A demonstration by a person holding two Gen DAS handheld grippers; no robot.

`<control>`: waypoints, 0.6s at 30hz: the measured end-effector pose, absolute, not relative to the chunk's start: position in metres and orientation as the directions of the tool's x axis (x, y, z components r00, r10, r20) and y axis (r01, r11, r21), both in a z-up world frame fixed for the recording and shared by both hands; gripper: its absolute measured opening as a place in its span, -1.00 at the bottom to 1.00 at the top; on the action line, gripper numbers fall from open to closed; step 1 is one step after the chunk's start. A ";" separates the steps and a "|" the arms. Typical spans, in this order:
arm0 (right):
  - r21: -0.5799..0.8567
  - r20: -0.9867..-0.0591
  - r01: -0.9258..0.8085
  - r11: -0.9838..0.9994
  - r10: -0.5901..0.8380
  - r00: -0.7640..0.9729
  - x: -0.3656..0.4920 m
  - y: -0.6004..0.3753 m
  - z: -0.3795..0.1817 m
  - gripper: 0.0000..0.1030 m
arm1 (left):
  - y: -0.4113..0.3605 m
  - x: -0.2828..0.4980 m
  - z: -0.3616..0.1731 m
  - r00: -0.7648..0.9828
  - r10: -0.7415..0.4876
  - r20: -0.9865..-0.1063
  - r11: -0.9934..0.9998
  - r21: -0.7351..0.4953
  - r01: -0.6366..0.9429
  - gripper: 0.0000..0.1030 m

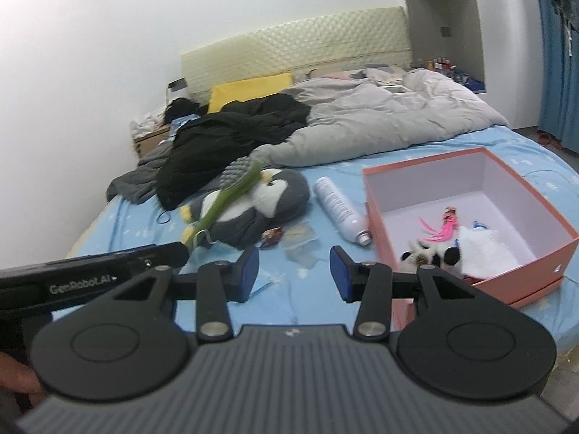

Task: Organize soft objects
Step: 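Withdraw both open grippers from the box back over the bed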

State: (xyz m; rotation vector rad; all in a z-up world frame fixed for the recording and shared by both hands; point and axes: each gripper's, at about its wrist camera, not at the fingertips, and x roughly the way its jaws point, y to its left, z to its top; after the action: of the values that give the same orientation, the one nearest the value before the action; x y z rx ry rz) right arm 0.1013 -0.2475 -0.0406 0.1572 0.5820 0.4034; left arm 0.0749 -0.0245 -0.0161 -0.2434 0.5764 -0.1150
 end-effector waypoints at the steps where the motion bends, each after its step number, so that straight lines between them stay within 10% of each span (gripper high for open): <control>1: 0.255 -0.502 -0.333 0.908 0.419 0.757 0.099 -0.245 -0.042 -0.10 | -0.022 0.072 -0.018 0.833 -0.169 -0.527 0.965 -0.260 0.032 -0.20; 18: 0.253 -0.561 -0.377 0.891 0.453 0.693 0.079 -0.219 -0.092 -0.10 | 0.008 0.057 -0.078 0.789 -0.094 -0.607 0.959 -0.269 -0.093 -0.03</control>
State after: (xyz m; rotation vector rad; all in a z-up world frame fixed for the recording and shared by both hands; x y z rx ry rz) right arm 0.0793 -0.2190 -0.0916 0.1214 0.6576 0.4650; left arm 0.0566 0.0084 -0.0776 -0.2937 0.6639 -0.0008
